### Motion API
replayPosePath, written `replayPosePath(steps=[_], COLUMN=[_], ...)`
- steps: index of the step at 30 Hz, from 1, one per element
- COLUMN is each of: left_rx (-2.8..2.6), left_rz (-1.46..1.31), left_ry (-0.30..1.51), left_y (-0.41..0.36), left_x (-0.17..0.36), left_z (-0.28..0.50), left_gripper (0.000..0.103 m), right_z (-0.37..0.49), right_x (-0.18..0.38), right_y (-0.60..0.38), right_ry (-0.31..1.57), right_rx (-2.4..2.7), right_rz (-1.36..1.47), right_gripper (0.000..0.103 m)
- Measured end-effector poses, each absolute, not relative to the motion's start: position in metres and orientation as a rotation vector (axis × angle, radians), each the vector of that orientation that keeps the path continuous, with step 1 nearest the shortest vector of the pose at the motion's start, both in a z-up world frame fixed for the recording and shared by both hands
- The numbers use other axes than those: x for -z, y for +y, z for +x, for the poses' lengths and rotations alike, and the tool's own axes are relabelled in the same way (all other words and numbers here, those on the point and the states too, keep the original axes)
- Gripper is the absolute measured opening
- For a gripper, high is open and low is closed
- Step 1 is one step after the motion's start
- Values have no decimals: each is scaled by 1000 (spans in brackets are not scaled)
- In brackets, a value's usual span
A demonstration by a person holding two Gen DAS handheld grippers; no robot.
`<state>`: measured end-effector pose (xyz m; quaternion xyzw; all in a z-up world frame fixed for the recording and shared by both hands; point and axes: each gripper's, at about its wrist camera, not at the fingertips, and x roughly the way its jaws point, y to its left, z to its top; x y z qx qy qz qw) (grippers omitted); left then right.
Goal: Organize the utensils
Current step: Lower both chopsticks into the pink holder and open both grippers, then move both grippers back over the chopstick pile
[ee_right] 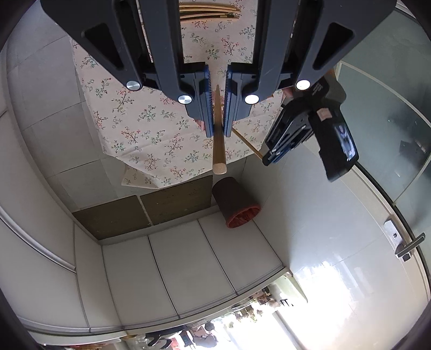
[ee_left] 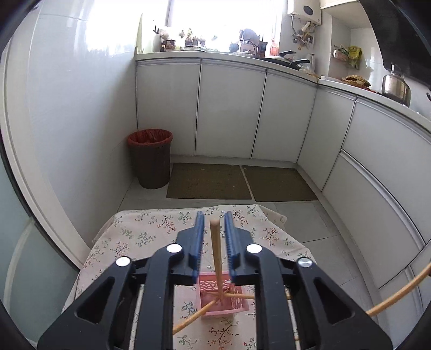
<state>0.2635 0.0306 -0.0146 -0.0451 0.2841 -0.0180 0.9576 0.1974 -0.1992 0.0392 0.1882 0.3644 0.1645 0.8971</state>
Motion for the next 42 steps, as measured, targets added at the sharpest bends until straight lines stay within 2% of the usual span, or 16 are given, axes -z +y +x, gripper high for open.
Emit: replayPosePath(steps=[1, 3, 9, 14, 21, 25, 27, 28, 33, 36, 38, 40, 42], left_rx=[37, 23, -28, -57, -81, -85, -89, -94, -85, -76, -77, -73, -64], left_rz=[-108, -125, -127, -127, -121, -113, -108, -107, -80, -69, -56, -52, -42], left_ry=[558, 511, 504, 545, 623, 641, 633, 626, 608, 606, 595, 582, 575], left_y=[35, 48, 75, 88, 98, 99, 98, 98, 87, 78, 70, 64, 57], left_x=[10, -6, -29, -18, 8, 11, 9, 6, -3, -5, -7, -9, -11], left_z=[257, 239, 212, 211, 217, 212, 209, 205, 191, 179, 169, 160, 151], left_gripper=[34, 37, 37, 37, 37, 38, 43, 50, 53, 63, 74, 82, 85], right_z=[201, 209, 243, 270, 293, 289, 279, 274, 246, 227, 215, 200, 188], right_x=[-41, -44, -42, -25, 23, 27, 19, 14, 0, -3, -5, -7, -8], right_y=[-196, -188, -162, -136, -103, -94, -95, -97, -117, -133, -146, -157, -166], right_ry=[747, 729, 704, 684, 764, 788, 766, 752, 728, 719, 703, 683, 675], right_rx=[-343, -344, -324, -294, -302, -315, -317, -312, -255, -201, -163, -116, -86], right_rz=[391, 387, 355, 291, 240, 226, 222, 221, 219, 229, 237, 231, 223], right_gripper=[8, 8, 8, 8, 8, 13, 22, 32, 35, 47, 61, 67, 68])
